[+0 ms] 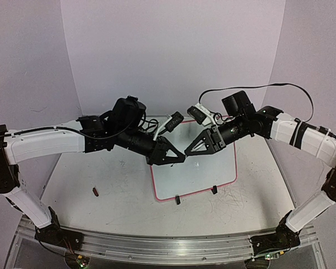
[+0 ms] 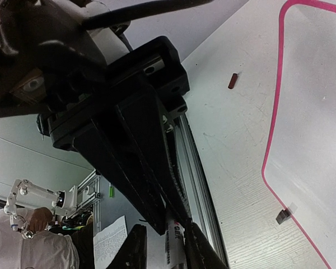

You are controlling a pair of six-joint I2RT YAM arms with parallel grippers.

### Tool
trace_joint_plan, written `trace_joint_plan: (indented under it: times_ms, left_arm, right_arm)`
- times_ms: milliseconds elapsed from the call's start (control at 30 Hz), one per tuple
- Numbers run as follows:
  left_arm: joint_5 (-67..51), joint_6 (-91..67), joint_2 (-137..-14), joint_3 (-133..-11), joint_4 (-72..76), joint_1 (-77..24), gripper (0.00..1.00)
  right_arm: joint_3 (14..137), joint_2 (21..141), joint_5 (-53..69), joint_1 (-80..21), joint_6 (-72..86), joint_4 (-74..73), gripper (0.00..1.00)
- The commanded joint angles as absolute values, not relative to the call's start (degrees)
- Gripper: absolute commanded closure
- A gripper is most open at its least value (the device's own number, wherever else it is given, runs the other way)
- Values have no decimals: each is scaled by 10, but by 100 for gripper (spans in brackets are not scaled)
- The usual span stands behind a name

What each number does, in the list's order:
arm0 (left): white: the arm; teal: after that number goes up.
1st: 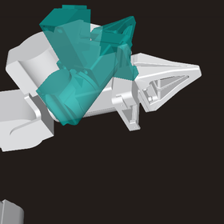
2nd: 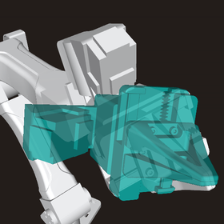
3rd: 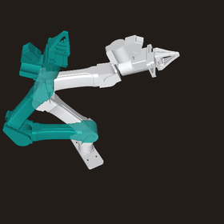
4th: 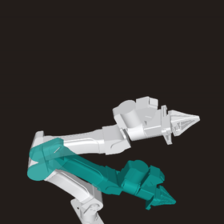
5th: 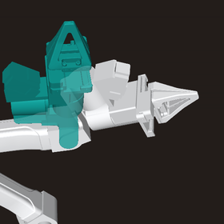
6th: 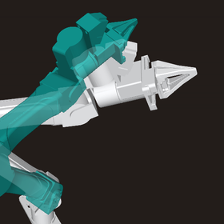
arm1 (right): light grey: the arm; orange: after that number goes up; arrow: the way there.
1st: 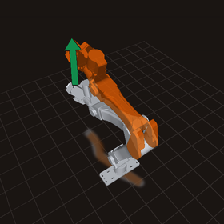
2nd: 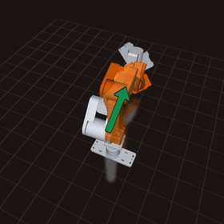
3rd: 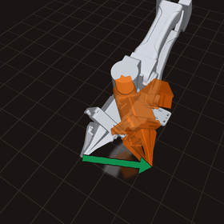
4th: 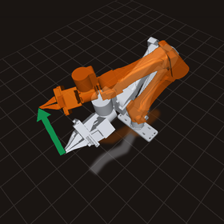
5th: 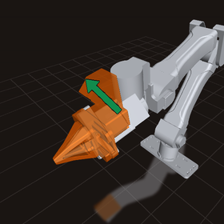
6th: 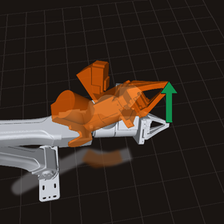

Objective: Write a sentence on the whiteboard
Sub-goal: Pass from the left arm to the right

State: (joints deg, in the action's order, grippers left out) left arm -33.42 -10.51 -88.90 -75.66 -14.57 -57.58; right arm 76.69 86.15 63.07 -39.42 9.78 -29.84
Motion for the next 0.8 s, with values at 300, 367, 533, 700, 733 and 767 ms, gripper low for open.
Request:
trace_joint_plan:
  times_ms: [300,367,533,700,733,767]
  left_arm:
    - [-351,-104,-883,-775,-125,-576,100]
    - [-352,-103,-883,-776,-126,-576,100]
    - [-349,-98,-884,-777,-131,-576,100]
    - [-355,-95,-886,-780,-138,-576,100]
    - [-356,-95,-886,-781,-139,-576,100]
    - [-356,-95,-887,-782,-140,-576,100]
  right_arm:
    - [777,874,650,-405,46,-320,88]
    - [777,874,650,-404,44,-321,93]
    - [775,873,650,-405,37,-326,99]
    - [775,872,648,-405,31,-330,82]
    - [775,872,648,-405,30,-331,81]
    - [775,872,648,-404,29,-332,80]
